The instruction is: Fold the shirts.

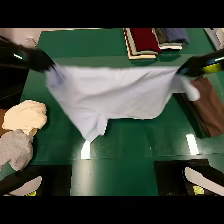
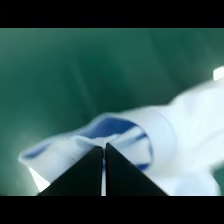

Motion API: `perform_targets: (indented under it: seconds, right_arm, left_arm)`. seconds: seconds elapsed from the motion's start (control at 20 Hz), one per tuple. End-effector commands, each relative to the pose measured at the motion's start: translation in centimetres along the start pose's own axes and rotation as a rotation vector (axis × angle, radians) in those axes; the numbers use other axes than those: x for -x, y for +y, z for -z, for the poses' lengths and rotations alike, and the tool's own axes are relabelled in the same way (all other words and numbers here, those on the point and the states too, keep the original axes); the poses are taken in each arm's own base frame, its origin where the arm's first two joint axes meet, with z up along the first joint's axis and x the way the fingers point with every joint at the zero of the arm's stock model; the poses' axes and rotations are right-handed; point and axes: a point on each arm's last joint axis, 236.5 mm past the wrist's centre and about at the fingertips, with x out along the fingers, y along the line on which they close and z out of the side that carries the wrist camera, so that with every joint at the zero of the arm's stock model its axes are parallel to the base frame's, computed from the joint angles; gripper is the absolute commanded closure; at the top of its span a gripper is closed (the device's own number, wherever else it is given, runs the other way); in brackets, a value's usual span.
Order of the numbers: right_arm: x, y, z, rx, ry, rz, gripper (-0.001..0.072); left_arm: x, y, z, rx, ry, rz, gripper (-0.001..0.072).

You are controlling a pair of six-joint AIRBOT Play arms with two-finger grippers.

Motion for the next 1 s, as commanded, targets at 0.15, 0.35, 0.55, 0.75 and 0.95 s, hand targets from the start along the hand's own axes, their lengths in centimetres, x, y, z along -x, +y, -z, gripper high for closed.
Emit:
perform_targets:
  seconds: [0.15,0.35,0.55,0.75,0.95]
  right_arm:
    - [-14.8,-2.6,-0.4,-0.067,0.15,-0.034,0.0697]
    - [-13.7,-3.1,-3.8,-0.045,0.108,-0.035,0.0287]
    - [-8.9,-4.7,-3.8,-0.053,0.064,-0.01,0.0286]
    - [-6.1,-9.5,0.5,-0.198,0.036,0.046,0.0286]
    - [-6.3,-12.3,4.8,-0.324,0.046,0.07,0.0286]
  left_arm:
    - [-15.5,4.2,6.6,0.058,0.221,-0.005,0.0682]
    - [-15.1,5.2,5.3,0.055,0.186,-0.036,0.0574]
    - [-10.2,9.1,3.6,0.175,0.137,-0.099,0.0207]
    - [-6.2,13.4,5.1,0.318,0.139,-0.148,0.0206]
    - [-9.0,12.9,6.2,0.439,0.092,-0.065,0.0206]
